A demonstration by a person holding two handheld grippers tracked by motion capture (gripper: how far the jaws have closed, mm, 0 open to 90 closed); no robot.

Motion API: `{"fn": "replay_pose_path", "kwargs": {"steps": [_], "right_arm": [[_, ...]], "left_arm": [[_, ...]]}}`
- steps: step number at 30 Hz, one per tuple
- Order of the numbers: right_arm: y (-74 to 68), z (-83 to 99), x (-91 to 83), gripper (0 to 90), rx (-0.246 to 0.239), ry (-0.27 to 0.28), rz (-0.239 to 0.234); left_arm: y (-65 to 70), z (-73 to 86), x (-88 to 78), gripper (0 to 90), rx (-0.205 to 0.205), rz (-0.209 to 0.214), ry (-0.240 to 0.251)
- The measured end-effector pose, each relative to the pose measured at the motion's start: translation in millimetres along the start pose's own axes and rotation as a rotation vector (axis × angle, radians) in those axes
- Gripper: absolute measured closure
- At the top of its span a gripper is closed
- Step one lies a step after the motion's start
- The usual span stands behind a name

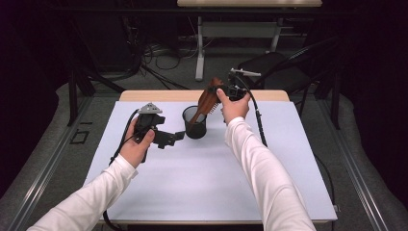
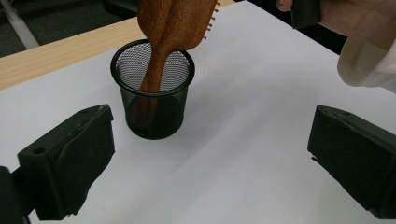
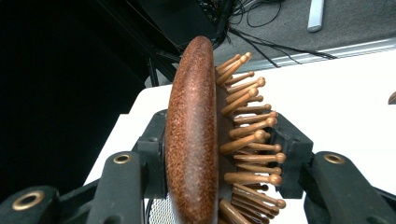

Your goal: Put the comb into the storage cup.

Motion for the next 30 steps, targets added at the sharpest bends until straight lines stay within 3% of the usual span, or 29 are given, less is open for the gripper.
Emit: {"fn": "replay_pose_path", "kwargs": {"steps": [30], "right_arm": [[2.8, 3.5, 1.2, 47.0, -0.011, -0.018, -0.028]], "left_arm": [[-2.8, 4.2, 2.0, 0.7, -0.014, -0.005, -0.002]]}}
Point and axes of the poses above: each handheld gripper's, and its own axes: x roughly forward along the jaws, z roughly out of its underside, y roughly to its right, the point moved 9 cm from there along x, roughly forward along the jaws, and after that the axes turned 4 degrees about z, right-handed, at the moved point
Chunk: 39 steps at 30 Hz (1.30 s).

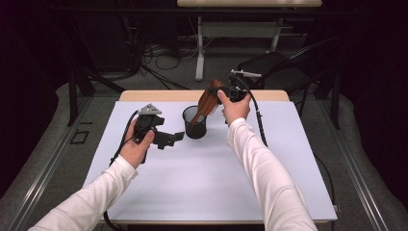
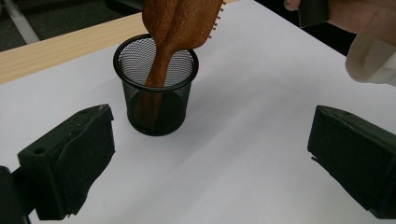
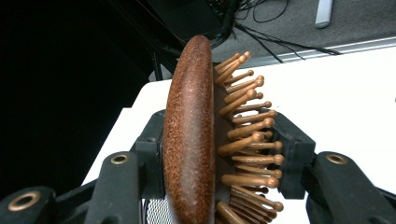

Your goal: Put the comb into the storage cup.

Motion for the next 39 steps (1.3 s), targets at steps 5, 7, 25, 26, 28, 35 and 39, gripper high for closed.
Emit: {"fn": "replay_pose_path", "kwargs": {"steps": [5, 7, 25, 26, 28, 35, 39], "right_arm": [[2.1, -0.3, -0.9, 46.9, 0.007, -0.011, -0.005], [3.2, -0.6, -0.9, 46.8, 0.006, -0.011, -0.005], [11.6, -1.0, -2.3, 45.5, 0.054, -0.025, -0.017], [12.3, -0.9, -2.6, 45.5, 0.056, -0.028, -0.017], [13.4, -1.1, -2.5, 45.5, 0.059, -0.027, -0.02], [18.7, -0.4, -3.6, 45.4, 0.091, -0.036, -0.029], [23.5, 2.7, -2.7, 44.9, 0.106, -0.051, -0.028]], "left_arm": [[0.6, 0.0, 0.6, 0.7, 0.003, 0.003, -0.003], [0.9, 0.3, 1.1, 0.7, 0.002, 0.003, -0.004], [1.0, 0.8, 1.3, 0.7, 0.002, 0.002, -0.007], [0.7, 0.8, 1.3, 0.7, 0.005, 0.001, -0.008], [0.7, 0.7, 1.4, 0.7, 0.005, 0.001, -0.008], [1.0, 0.7, 1.9, 0.7, 0.003, 0.0, -0.007], [1.1, 0.8, 2.0, 0.7, 0.003, 0.0, -0.008]]}}
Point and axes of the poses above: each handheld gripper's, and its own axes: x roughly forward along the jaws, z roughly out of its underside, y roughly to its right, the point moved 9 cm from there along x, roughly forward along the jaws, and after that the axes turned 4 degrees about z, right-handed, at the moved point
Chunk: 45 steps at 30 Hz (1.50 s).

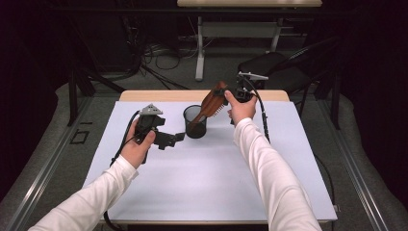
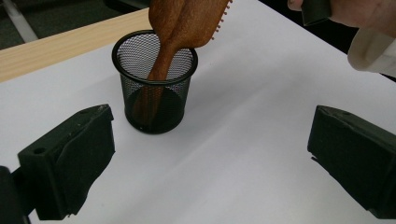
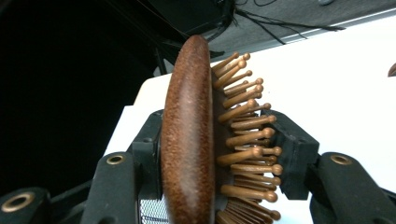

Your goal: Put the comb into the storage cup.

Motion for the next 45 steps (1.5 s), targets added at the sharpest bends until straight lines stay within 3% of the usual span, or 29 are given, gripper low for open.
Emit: {"fn": "replay_pose_path", "kwargs": {"steps": [14, 21, 32, 45], "right_arm": [[-1.0, 1.6, 0.5, 43.5, 0.01, 0.003, -0.014], [-1.4, 0.5, 0.3, 38.6, 0.003, 0.015, -0.011], [-3.5, -3.7, -4.1, 21.8, -0.05, 0.049, 0.003], [-4.4, -5.6, -10.3, 4.0, -0.095, 0.052, 0.03]], "left_arm": [[-0.1, 1.9, 1.2, 0.7, 0.003, 0.002, -0.005], [-0.4, 2.3, 1.3, 0.7, -0.003, 0.001, -0.004], [0.1, 2.3, 2.5, 0.7, 0.004, 0.001, -0.006], [-1.9, 2.8, 3.8, 0.7, -0.008, -0.001, -0.004]]}}
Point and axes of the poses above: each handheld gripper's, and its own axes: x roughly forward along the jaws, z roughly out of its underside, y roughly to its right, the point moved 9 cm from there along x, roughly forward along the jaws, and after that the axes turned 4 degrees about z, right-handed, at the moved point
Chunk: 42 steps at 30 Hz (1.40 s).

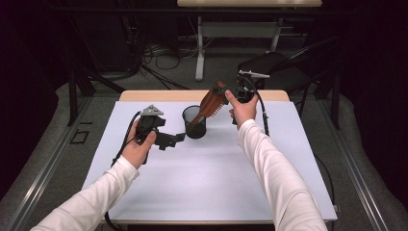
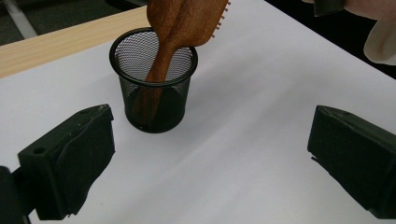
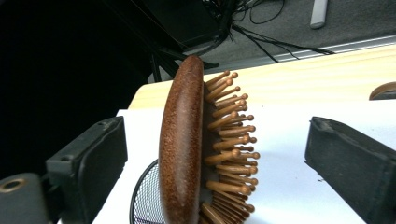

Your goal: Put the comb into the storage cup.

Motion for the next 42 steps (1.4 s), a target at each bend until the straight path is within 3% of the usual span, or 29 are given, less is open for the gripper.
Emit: {"fn": "replay_pose_path", "kwargs": {"steps": [5, 17, 42], "right_arm": [[2.5, -0.8, -3.2, 0.0, -0.021, -0.021, 0.025], [7.5, -4.5, -11.4, 0.0, -0.091, -0.038, 0.065], [4.8, -6.0, -17.3, 0.0, -0.104, -0.036, 0.053]], "left_arm": [[-1.8, -0.1, 0.6, 0.8, -0.004, -0.003, -0.003], [-4.9, -0.9, 1.8, 0.6, -0.012, -0.003, -0.004], [-5.3, -2.5, -0.6, 0.5, -0.019, -0.012, 0.011]]}}
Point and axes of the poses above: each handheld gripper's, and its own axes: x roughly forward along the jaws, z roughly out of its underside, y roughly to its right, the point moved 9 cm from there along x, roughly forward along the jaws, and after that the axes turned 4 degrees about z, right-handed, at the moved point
